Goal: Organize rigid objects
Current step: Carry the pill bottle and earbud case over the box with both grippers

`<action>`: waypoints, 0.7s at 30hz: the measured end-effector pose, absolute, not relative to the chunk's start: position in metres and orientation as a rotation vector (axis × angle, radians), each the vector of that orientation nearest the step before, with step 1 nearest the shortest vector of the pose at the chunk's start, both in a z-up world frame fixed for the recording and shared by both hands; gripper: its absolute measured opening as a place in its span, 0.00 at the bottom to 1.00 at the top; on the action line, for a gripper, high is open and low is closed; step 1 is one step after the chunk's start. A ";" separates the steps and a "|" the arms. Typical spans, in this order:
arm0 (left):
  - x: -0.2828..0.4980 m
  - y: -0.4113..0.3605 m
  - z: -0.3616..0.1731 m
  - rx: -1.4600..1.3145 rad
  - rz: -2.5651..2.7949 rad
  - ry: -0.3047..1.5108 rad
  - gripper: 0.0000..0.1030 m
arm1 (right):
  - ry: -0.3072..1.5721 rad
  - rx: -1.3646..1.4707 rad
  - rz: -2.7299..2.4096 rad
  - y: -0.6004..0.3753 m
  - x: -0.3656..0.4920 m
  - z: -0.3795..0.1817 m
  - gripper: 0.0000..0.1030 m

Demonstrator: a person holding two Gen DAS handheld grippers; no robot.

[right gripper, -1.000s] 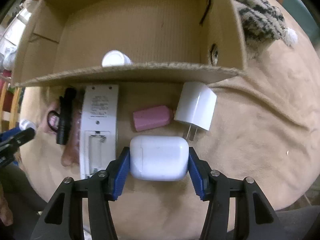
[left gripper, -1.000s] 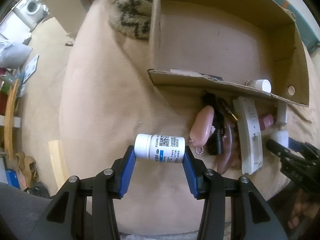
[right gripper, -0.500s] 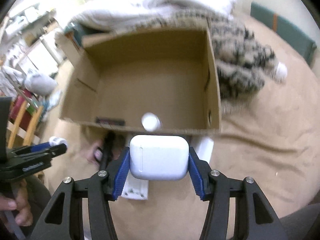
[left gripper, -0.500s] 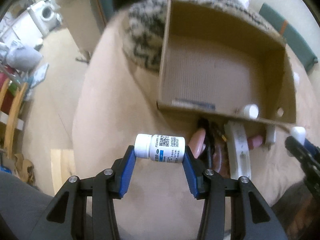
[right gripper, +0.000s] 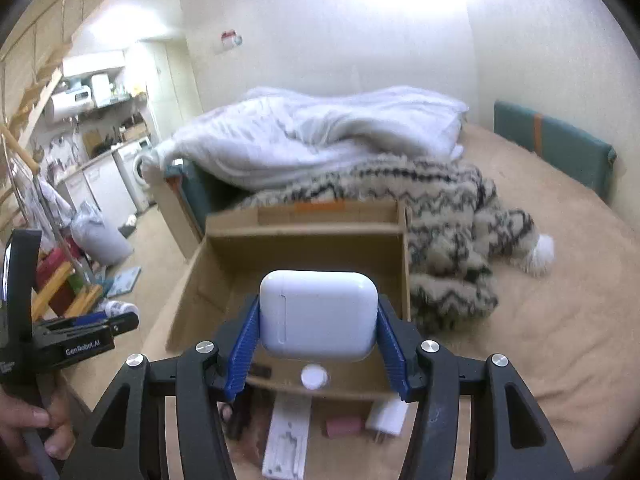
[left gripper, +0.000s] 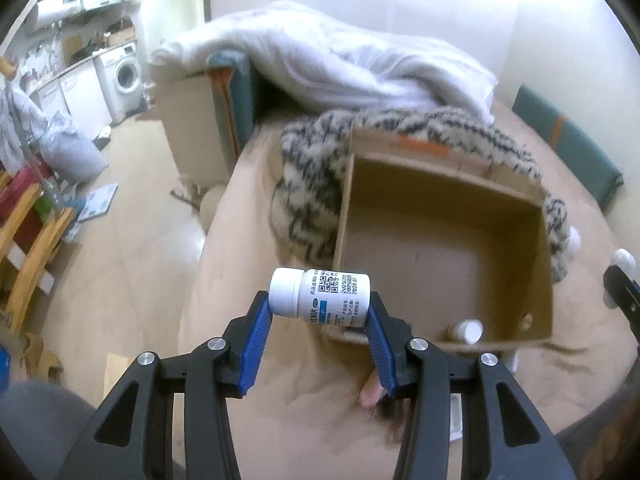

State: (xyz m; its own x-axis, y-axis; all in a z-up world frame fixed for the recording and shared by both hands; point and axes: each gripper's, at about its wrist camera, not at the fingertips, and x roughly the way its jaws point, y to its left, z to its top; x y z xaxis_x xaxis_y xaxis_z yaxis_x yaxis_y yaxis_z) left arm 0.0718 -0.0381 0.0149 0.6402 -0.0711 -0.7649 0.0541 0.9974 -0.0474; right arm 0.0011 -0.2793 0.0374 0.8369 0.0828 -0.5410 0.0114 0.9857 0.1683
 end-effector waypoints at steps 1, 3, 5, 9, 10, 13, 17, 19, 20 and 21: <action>0.074 -0.040 0.020 -0.017 -0.075 0.857 0.42 | 0.570 0.168 0.042 -0.280 0.005 0.040 0.57; 0.082 -0.047 0.030 0.005 -0.090 0.826 0.42 | 0.568 0.173 0.054 -0.282 0.017 0.045 0.57; 0.092 -0.053 0.034 0.022 -0.098 0.813 0.42 | 0.570 0.187 0.066 -0.284 0.029 0.048 0.57; 0.114 -0.068 0.037 0.039 -0.115 0.812 0.42 | 0.595 0.190 0.087 -0.287 0.056 0.047 0.57; 0.117 -0.073 0.037 0.044 -0.119 0.806 0.42 | 0.610 0.187 0.093 -0.287 0.064 0.043 0.57; 0.129 -0.091 0.030 0.085 -0.149 0.795 0.42 | 0.663 0.191 0.101 -0.287 0.081 0.027 0.57; 0.139 -0.106 0.004 0.106 -0.177 0.827 0.42 | 0.742 0.202 0.092 -0.288 0.090 -0.005 0.57; 0.142 -0.108 -0.012 0.111 -0.180 0.848 0.42 | 0.793 0.210 0.088 -0.287 0.093 -0.019 0.57; 0.144 -0.108 -0.019 0.111 -0.178 0.863 0.42 | 0.813 0.208 0.088 -0.287 0.095 -0.025 0.57; 0.147 -0.108 -0.026 0.107 -0.177 0.885 0.42 | 0.826 0.200 0.088 -0.286 0.096 -0.029 0.57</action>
